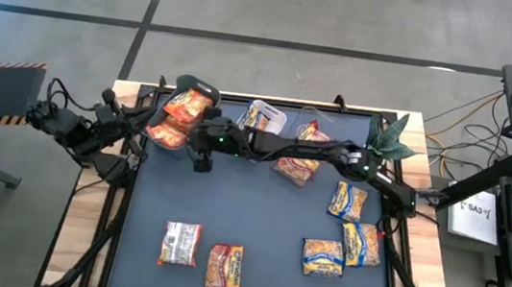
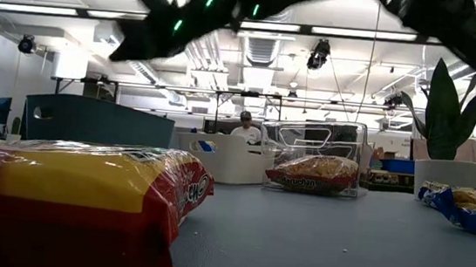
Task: Sort Maruchan noodles
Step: Put the orange noodle pack into the blue bin
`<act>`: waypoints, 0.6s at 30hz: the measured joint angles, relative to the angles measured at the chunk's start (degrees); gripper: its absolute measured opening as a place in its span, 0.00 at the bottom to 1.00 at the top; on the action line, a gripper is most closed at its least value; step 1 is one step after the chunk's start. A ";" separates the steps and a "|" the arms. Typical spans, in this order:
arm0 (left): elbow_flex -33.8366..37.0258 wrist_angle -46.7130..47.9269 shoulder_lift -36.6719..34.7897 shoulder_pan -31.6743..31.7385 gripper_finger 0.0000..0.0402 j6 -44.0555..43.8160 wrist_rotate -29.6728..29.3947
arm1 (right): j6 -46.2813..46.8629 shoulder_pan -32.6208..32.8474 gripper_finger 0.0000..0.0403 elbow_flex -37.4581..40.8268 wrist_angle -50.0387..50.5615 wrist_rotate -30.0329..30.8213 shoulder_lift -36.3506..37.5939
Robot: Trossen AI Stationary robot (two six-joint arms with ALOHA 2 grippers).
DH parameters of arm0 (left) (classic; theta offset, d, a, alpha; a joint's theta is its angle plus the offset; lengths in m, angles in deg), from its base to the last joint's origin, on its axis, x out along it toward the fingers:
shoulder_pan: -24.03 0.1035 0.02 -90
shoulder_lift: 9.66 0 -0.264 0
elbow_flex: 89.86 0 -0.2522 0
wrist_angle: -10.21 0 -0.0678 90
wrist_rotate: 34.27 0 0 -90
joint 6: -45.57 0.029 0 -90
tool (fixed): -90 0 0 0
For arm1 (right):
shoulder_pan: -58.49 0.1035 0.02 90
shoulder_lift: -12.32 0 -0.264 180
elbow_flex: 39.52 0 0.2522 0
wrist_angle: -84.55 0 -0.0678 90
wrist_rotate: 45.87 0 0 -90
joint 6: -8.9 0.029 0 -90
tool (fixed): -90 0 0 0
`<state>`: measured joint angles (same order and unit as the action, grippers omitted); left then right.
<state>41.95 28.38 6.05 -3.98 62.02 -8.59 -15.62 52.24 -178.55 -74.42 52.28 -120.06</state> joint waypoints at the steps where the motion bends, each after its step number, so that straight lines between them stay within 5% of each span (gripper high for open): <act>1: 0.05 0.18 0.28 -0.01 0.00 -1.13 1.27 | 1.70 0.13 0.31 0.00 4.42 -1.94 1.76; 6: 0.09 2.49 4.67 -0.02 0.00 -9.17 14.35 | 12.14 0.36 0.26 1.05 23.14 -12.53 9.62; 10: -0.44 3.05 10.04 -0.04 0.00 -15.18 15.68 | 18.23 2.76 0.23 4.97 33.06 -14.60 15.16; 14: -0.44 6.82 15.51 -0.04 0.00 -23.91 18.02 | 25.29 6.36 0.19 11.58 35.94 -14.58 20.72; 18: -0.44 11.81 21.38 -0.04 0.00 -36.46 26.49 | 32.71 10.40 0.17 19.94 33.22 -14.43 25.72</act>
<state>41.51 40.19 27.43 -4.03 25.56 17.90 17.09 62.64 -158.61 -41.19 37.85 -94.34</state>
